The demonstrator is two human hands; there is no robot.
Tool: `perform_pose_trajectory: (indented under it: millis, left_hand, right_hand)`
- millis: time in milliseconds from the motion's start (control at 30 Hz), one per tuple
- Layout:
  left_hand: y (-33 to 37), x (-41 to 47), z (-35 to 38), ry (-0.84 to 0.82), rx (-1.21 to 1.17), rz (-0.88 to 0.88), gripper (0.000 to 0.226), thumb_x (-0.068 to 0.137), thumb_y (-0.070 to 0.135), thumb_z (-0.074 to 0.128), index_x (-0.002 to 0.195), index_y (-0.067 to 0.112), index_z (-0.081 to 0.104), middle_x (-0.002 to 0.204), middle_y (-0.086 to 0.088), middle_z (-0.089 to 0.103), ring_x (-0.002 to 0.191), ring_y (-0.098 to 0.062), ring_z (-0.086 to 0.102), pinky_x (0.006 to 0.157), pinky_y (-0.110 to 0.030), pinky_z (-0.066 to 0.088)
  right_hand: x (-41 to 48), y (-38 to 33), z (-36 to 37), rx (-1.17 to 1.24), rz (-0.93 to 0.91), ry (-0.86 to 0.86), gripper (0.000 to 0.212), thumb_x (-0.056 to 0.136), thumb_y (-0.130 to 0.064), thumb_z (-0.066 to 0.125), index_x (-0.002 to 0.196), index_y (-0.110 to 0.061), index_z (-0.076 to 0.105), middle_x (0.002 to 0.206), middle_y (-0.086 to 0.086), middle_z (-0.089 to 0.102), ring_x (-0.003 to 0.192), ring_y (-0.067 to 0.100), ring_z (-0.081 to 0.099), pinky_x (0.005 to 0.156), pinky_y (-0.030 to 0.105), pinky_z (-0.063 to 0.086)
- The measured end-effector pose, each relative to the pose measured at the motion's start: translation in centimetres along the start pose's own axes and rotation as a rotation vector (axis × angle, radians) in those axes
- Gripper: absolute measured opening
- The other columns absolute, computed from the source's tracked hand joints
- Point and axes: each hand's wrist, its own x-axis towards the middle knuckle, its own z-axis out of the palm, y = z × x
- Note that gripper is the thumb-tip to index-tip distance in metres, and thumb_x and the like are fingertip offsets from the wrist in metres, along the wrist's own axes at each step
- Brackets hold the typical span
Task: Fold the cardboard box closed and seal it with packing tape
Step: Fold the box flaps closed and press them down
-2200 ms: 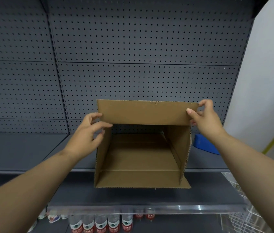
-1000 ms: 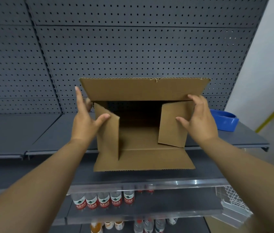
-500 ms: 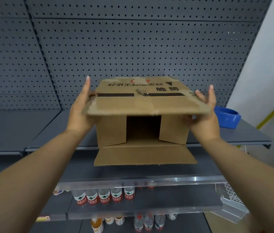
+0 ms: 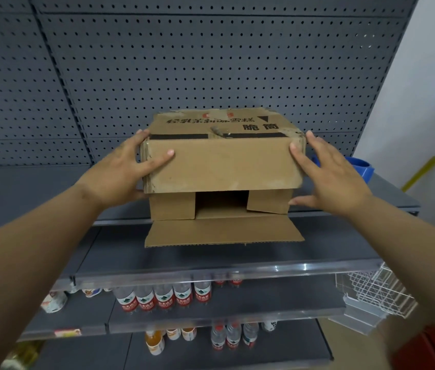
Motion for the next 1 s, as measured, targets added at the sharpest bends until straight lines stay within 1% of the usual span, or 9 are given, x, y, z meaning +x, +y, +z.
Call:
perform_pose_trajectory:
  millis: [67,133,233,333,400,600,800,900,1000]
  left_hand:
    - [0.0,-0.1,-0.1,-0.045,0.06,0.01,0.115,0.055,0.066,0.07,0.146,0.04,0.005,0.15,-0.028,0.004,0.138,-0.045,0.018,0.108,-0.053,0.026]
    - [0.2,-0.4,-0.2,-0.074,0.107,0.004,0.114,0.055,0.089,0.04,0.148,0.034,0.003,0.151,-0.028,-0.002,0.141,-0.041,0.007,0.114,-0.05,0.012]
    - [1.1,-0.5,-0.1,-0.014,0.083,-0.034,0.092,0.073,0.086,0.01,0.148,0.033,0.005,0.153,-0.027,0.004,0.143,-0.036,0.005,0.117,-0.04,-0.002]
    - [2.5,-0.2,0.1,0.093,0.088,-0.095,0.072,0.086,0.067,0.02,0.138,0.02,0.033,0.143,-0.031,0.03,0.137,-0.044,0.025,0.115,-0.05,0.009]
    - [3.0,0.1,0.0,0.148,0.13,-0.142,0.065,0.085,0.062,0.035,0.127,0.013,0.039,0.133,-0.032,0.042,0.13,-0.045,0.036,0.113,-0.053,0.012]
    - [5.0,2.0,-0.6,0.149,0.16,-0.136,0.078,0.078,0.053,0.061,0.137,0.009,0.035,0.13,-0.022,0.047,0.128,-0.039,0.039,0.113,-0.05,0.015]
    - [6.6,3.4,-0.6,0.14,0.156,-0.181,0.076,0.084,0.055,0.053,0.146,0.028,0.021,0.138,-0.016,0.043,0.124,-0.037,0.041,0.108,-0.052,0.025]
    - [6.7,3.3,-0.4,0.15,0.153,-0.22,0.073,0.084,0.054,0.054,0.145,0.03,0.023,0.136,-0.015,0.045,0.12,-0.037,0.044,0.106,-0.053,0.026]
    - [6.8,3.4,-0.2,0.153,0.145,-0.23,0.073,0.083,0.054,0.054,0.145,0.031,0.024,0.135,-0.014,0.045,0.118,-0.038,0.044,0.105,-0.053,0.027]
  right_hand:
    - [0.0,-0.1,-0.4,-0.061,-0.003,-0.061,0.121,0.059,-0.077,0.058,0.15,-0.024,-0.001,0.158,0.016,-0.004,0.145,0.032,0.001,0.114,0.038,-0.003]
    - [-0.2,-0.5,-0.4,-0.066,0.017,-0.073,0.115,0.062,-0.087,0.037,0.15,-0.024,-0.004,0.158,0.017,-0.007,0.145,0.031,-0.003,0.114,0.037,-0.007]
    - [-0.6,-1.4,-0.2,0.005,0.086,-0.009,0.094,0.074,-0.079,0.018,0.15,-0.025,0.005,0.158,0.018,0.002,0.145,0.032,0.005,0.115,0.041,0.0]
    - [-0.3,-2.3,-0.1,0.06,0.142,0.076,0.081,0.084,-0.062,0.041,0.149,-0.019,0.019,0.155,0.019,0.018,0.142,0.036,0.02,0.115,0.045,0.009]
    - [0.2,-3.1,-0.1,0.087,0.177,0.087,0.087,0.083,-0.051,0.056,0.15,-0.018,0.012,0.155,0.017,0.018,0.142,0.034,0.019,0.116,0.044,0.008]
    - [0.7,-4.3,-0.1,0.126,0.253,0.092,0.091,0.082,-0.042,0.065,0.151,-0.018,0.01,0.156,0.014,0.014,0.142,0.033,0.016,0.118,0.042,0.007]
    - [1.9,-5.7,-0.4,0.054,0.192,0.153,0.094,0.075,-0.033,0.075,0.148,-0.012,0.02,0.155,0.017,0.019,0.143,0.034,0.015,0.116,0.041,0.003]
    - [1.6,-7.6,-0.9,0.023,0.011,0.149,0.098,0.077,-0.049,0.067,0.15,-0.014,0.012,0.157,0.017,0.01,0.145,0.031,0.007,0.115,0.04,-0.003]
    - [0.5,-9.2,-0.6,0.019,-0.209,-0.056,0.11,0.073,-0.075,0.049,0.147,-0.023,-0.013,0.157,0.009,-0.013,0.144,0.021,-0.012,0.114,0.036,-0.012]
